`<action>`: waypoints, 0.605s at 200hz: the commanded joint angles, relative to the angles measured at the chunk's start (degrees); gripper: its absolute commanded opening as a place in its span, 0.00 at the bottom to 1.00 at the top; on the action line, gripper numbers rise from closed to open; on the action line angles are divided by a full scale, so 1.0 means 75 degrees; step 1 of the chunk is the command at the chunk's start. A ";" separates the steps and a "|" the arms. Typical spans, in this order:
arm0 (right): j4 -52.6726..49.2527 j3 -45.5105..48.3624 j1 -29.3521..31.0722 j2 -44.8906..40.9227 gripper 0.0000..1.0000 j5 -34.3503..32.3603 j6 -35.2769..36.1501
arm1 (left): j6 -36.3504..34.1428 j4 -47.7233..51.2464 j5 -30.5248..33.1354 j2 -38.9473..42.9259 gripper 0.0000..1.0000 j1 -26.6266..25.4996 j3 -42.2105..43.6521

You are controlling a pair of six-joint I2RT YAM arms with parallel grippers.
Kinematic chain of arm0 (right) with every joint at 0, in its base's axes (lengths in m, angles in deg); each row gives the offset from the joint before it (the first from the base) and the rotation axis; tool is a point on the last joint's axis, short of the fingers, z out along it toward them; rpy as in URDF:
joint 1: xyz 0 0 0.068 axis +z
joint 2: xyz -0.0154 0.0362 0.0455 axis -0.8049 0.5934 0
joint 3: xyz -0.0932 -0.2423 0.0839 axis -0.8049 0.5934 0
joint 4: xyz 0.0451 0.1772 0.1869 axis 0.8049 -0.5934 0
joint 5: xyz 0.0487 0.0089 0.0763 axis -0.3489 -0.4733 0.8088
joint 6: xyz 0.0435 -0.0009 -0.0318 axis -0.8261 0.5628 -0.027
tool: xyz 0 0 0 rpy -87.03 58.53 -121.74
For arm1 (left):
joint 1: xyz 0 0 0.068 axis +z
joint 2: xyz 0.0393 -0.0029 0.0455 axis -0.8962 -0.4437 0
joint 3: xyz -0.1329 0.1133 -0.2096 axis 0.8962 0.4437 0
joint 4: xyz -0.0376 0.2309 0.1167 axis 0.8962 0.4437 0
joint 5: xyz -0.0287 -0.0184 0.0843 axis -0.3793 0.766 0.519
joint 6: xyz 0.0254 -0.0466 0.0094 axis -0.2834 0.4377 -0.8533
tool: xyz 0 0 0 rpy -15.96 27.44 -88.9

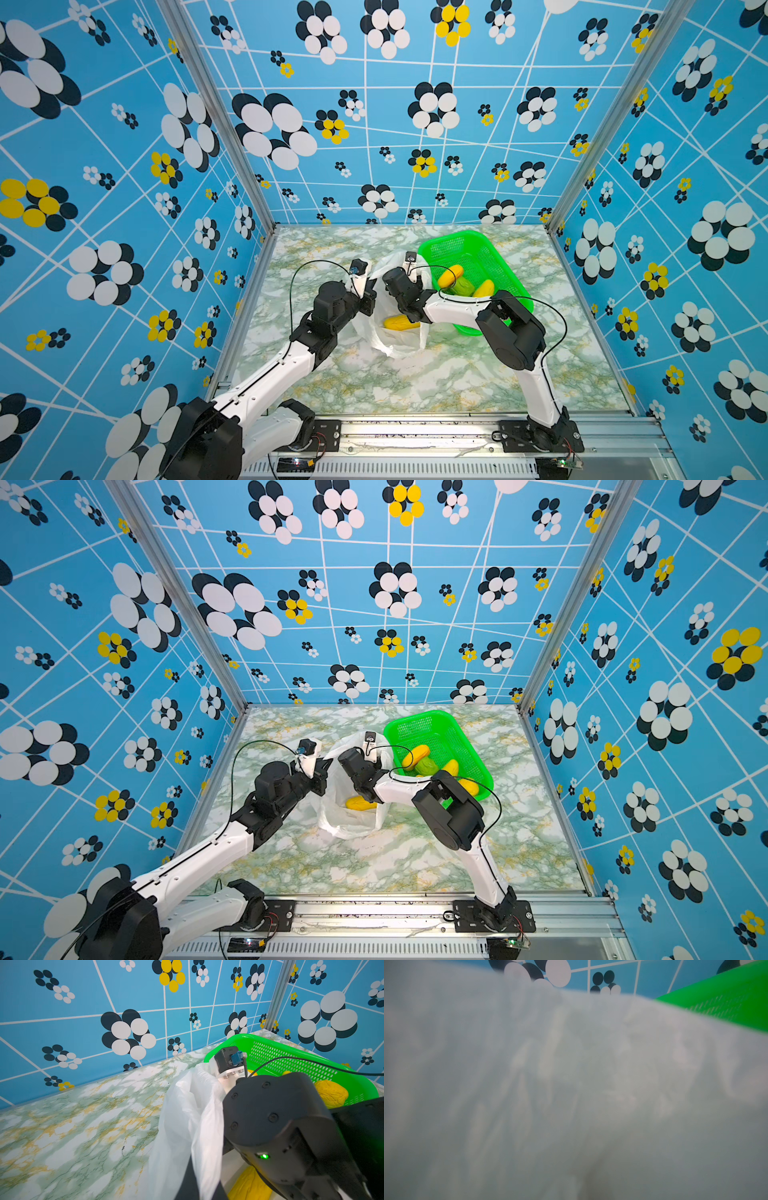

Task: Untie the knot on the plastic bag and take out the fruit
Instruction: 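Reach the right gripper down into the bag toward the red fruit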

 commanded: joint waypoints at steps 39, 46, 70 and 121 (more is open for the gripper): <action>-0.1104 -0.0574 -0.0550 0.0711 0.94 0.1749 -0.0501 | -0.0082 0.0060 0.0014 0.0187 0.00 -0.0099 0.0008; -0.1114 -0.0604 -0.0606 0.0725 0.95 0.1876 -0.0516 | -0.0086 0.0083 0.0020 0.0189 0.00 -0.0108 0.0001; -0.1120 -0.0710 -0.0673 0.0725 0.87 0.2191 -0.0415 | -0.0115 0.0095 0.0025 0.0206 0.00 -0.0120 0.0005; -0.0876 -0.0513 -0.0671 0.0324 0.48 0.2420 -0.0022 | -0.0174 0.0179 0.0327 0.0035 0.00 -0.0121 -0.0076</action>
